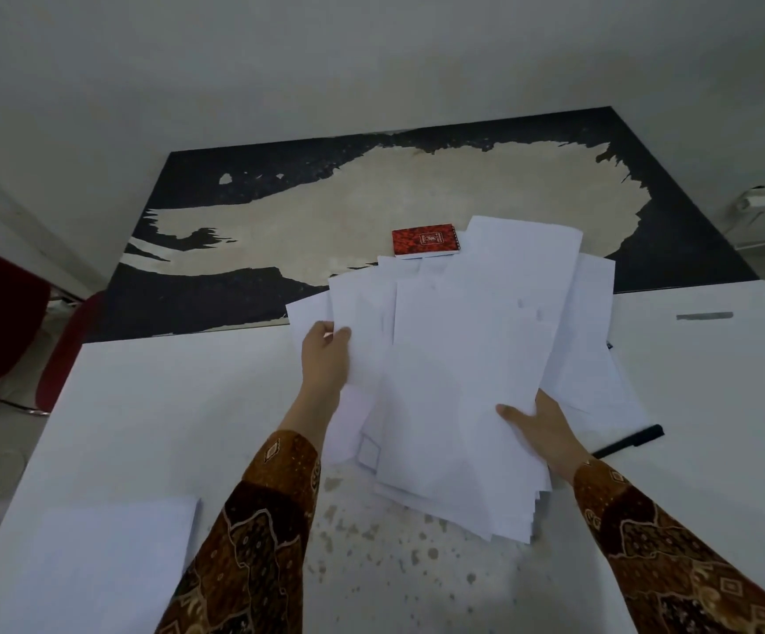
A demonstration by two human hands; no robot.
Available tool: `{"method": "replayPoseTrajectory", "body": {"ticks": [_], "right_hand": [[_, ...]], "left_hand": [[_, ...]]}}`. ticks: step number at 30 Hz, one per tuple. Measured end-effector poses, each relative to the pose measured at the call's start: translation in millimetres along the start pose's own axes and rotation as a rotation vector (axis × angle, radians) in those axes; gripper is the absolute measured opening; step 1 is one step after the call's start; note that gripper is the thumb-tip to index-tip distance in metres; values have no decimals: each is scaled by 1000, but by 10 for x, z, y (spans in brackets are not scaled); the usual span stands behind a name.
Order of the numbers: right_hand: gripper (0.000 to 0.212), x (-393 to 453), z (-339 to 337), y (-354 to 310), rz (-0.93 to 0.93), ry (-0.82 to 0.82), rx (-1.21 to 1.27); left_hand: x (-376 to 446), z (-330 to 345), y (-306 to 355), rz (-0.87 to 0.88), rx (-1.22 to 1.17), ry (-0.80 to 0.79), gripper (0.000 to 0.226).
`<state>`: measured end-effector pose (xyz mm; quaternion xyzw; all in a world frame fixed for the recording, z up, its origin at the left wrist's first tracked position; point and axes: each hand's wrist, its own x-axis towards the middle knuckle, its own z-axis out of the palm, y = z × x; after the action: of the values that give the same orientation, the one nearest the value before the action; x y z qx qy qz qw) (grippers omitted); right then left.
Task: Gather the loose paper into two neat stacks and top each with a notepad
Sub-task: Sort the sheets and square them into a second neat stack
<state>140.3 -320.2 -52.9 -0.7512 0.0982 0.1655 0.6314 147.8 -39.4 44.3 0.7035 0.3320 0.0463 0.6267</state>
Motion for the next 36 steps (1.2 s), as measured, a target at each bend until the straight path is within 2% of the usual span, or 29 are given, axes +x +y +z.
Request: {"method": "replayPoseTrajectory", "body": {"ticks": [6, 9, 13, 17, 19, 22, 24, 26, 28, 31, 33, 36], "right_hand": [[48, -74, 68, -27, 29, 33, 5], [46, -150, 89, -34, 55, 16, 0], [37, -323, 125, -11, 113, -16, 40], [24, -458, 146, 112, 218, -8, 80], [44, -487, 159, 157, 258, -28, 91], [49, -615, 208, 82, 223, -40, 103], [60, -666, 222, 96, 180, -38, 115], [69, -682, 207, 98, 189, -34, 230], [55, -692, 211, 66, 207, -8, 301], [47, -704, 212, 144, 80, -23, 77], [38, -695, 221, 225, 27, -15, -22], [32, -665, 225, 238, 46, 4, -9]], "left_hand": [[-470, -235, 486, 144, -97, -62, 9], [-724, -370, 584, 212, -198, -121, 8], [-936, -518, 400, 162, -284, -140, 13], [-1039, -523, -232, 33, -106, -94, 21], [-1092, -486, -626, -28, 28, -101, 23], [-1173, -414, -1084, -62, 245, -132, 26], [-1187, -386, -1242, -58, 358, -140, 33], [-1169, -391, -1267, -22, 418, -121, 35], [-1102, -402, -1253, 6, 444, -102, 35], [-987, -415, -1210, 70, 483, -81, 32], [-855, -446, -1193, 102, 521, 13, 35], [-608, -477, -1154, -1, 689, 114, 48]]}}
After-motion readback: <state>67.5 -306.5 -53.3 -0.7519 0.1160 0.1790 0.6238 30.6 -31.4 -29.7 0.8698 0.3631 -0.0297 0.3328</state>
